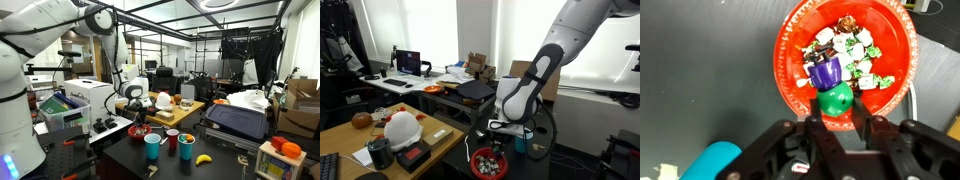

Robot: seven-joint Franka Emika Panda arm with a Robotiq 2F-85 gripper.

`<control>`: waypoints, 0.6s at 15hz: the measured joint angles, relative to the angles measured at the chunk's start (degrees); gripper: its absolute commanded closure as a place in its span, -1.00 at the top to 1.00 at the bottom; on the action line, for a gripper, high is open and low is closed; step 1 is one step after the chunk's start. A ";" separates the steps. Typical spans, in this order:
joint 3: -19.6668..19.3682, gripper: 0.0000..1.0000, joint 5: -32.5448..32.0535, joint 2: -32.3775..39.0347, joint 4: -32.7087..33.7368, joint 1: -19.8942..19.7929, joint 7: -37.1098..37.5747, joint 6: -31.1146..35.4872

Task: Pick up some of the objects in the bowl and put it in the cup

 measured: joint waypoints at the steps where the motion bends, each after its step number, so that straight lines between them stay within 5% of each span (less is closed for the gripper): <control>1: -0.33 -0.78 -0.29 -2.12 -1.76 0.08 -1.30 -0.95; 9: -7.07 -0.78 -9.86 -17.82 -11.75 2.30 -4.89 -8.61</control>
